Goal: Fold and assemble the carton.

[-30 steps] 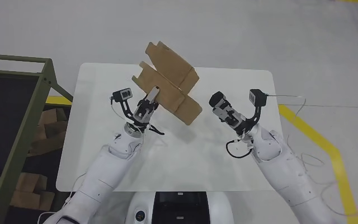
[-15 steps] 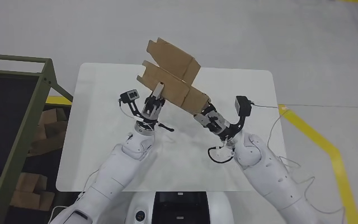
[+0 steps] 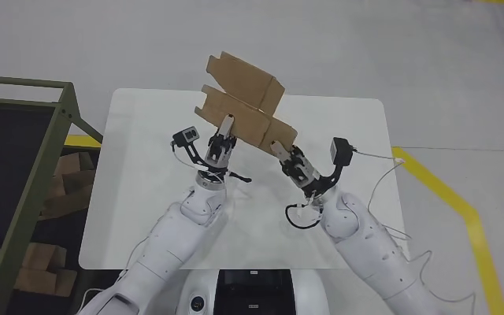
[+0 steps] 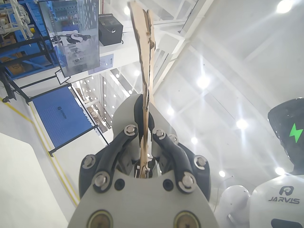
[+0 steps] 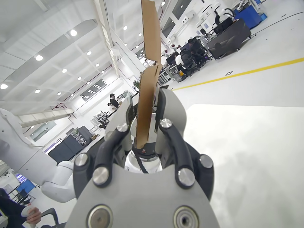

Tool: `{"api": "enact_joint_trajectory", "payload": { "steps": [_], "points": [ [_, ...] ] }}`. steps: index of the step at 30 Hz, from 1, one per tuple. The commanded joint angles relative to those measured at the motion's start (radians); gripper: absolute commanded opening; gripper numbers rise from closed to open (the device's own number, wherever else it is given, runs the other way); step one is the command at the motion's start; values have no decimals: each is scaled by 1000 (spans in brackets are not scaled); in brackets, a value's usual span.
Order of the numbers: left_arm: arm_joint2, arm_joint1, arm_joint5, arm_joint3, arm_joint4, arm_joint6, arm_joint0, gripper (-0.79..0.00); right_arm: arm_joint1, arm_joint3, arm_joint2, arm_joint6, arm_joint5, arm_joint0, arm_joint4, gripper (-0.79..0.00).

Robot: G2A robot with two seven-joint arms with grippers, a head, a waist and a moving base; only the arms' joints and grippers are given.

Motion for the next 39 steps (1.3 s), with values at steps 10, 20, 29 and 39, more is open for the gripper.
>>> {"api": "enact_joint_trajectory", "payload": {
  "steps": [10,20,29,39],
  "points": [
    [-36,-16,0,7,38,-3,12,0,-11,-11,36,-4,44,0,-33,-785],
    [-220,27,0,9,-20,-156,65,0,30,-90,211,163,42,-63,-92,-785],
    [-358,70,1,-41,-99,-373,113,0,85,-194,354,576,-12,-98,-11,-785],
    [-404,98,26,-93,-139,-556,136,0,140,-265,418,1089,7,-82,262,-785]
  ]
}}
